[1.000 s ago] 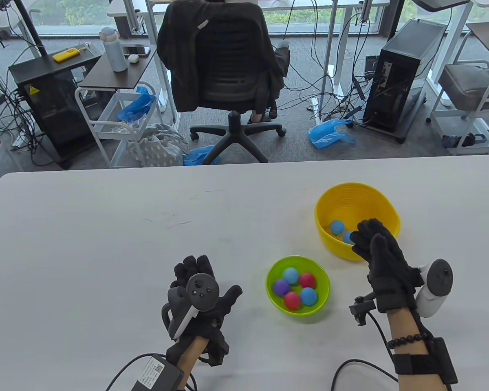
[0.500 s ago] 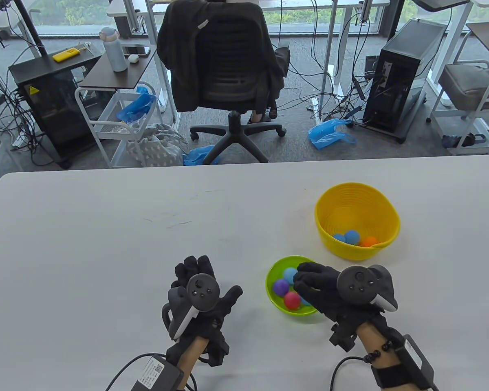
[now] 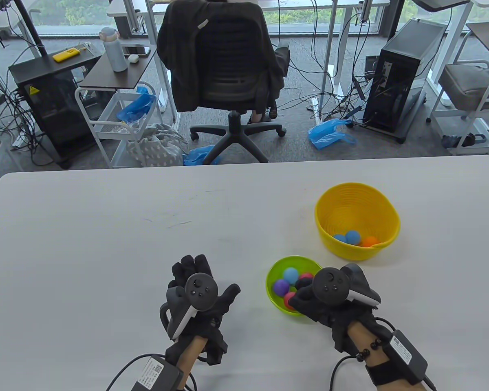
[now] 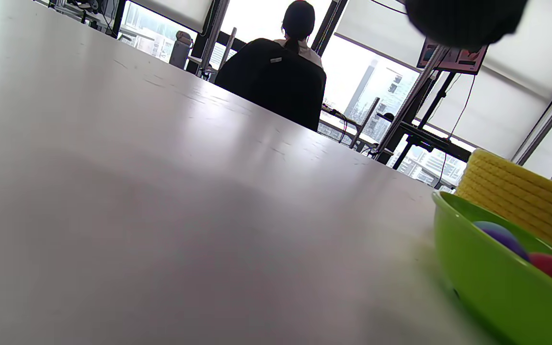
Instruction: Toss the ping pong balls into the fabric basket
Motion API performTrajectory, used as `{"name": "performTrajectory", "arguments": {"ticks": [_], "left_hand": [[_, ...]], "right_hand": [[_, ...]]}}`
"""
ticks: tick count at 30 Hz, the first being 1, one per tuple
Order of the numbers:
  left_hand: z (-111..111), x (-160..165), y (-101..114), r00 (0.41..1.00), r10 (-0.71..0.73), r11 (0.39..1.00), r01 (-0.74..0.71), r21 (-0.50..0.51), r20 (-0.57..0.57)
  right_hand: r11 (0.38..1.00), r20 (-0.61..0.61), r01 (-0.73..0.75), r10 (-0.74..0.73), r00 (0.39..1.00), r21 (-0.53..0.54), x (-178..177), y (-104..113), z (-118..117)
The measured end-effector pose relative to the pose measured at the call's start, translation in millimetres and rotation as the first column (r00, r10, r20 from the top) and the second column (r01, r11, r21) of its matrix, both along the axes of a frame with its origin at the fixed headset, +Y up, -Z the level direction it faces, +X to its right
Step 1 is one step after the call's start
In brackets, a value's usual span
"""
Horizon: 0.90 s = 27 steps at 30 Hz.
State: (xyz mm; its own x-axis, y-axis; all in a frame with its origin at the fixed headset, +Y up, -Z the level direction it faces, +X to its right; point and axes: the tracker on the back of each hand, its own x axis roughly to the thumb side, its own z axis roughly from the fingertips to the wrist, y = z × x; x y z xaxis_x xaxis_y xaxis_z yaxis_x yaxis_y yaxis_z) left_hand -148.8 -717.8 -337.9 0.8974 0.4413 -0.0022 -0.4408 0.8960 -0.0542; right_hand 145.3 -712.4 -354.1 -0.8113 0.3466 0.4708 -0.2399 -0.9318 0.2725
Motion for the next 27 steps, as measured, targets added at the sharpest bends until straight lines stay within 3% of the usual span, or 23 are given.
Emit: {"name": "performTrajectory", "arguments": {"ticks": [19,27], "left_hand": [[0,-3,2,1.000,0.015,1.000,-0.015,0.005,-0.005],[0,-3,2,1.000,0.027,1.000,-0.027,0.002,-0.004]], "right_hand": [[0.992,-0.022,-0.089,0.087,0.996,-0.086,-10,-15,-3],[0.996,-0.017,-0.061,0.060,0.998,-0.059,-9,-14,-3]]}}
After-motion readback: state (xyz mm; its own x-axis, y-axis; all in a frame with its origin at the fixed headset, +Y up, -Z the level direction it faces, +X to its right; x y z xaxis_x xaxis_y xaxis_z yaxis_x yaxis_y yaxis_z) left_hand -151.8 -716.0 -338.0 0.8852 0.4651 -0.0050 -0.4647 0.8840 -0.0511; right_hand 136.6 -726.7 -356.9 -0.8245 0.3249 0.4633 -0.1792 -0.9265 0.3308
